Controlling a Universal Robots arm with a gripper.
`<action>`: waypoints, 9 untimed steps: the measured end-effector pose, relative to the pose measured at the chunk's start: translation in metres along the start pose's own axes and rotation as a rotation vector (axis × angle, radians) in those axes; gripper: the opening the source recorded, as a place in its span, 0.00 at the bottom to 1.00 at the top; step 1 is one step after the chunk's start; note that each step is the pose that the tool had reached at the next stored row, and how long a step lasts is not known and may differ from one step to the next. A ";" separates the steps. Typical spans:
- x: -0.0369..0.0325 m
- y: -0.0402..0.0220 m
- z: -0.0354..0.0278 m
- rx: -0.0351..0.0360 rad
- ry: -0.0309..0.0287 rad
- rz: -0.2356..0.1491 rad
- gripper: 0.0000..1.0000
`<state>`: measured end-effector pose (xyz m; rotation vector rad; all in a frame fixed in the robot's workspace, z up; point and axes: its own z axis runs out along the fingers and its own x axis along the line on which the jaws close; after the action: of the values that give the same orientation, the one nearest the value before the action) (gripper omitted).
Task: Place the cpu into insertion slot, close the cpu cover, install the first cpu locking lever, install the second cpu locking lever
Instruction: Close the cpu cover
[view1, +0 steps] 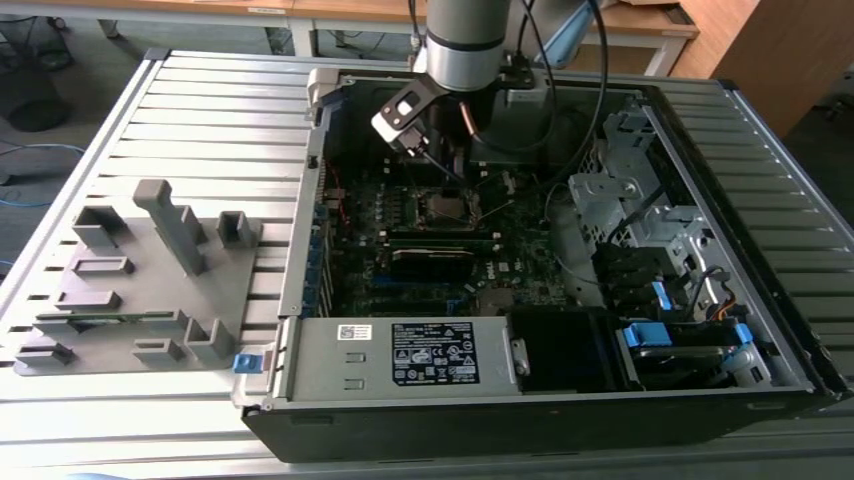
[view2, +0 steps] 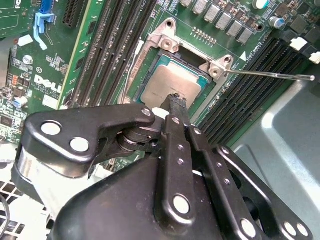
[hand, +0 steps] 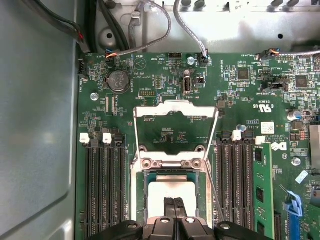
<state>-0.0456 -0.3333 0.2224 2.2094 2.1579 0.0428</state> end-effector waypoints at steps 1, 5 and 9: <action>0.0000 0.0000 -0.0008 0.0000 0.0001 0.000 0.11; 0.0000 0.0002 -0.0025 -0.0002 0.0003 0.000 0.11; 0.0000 0.0002 -0.0028 -0.0001 0.0002 0.000 0.11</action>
<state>-0.0456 -0.3333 0.2253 2.2094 2.1580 0.0430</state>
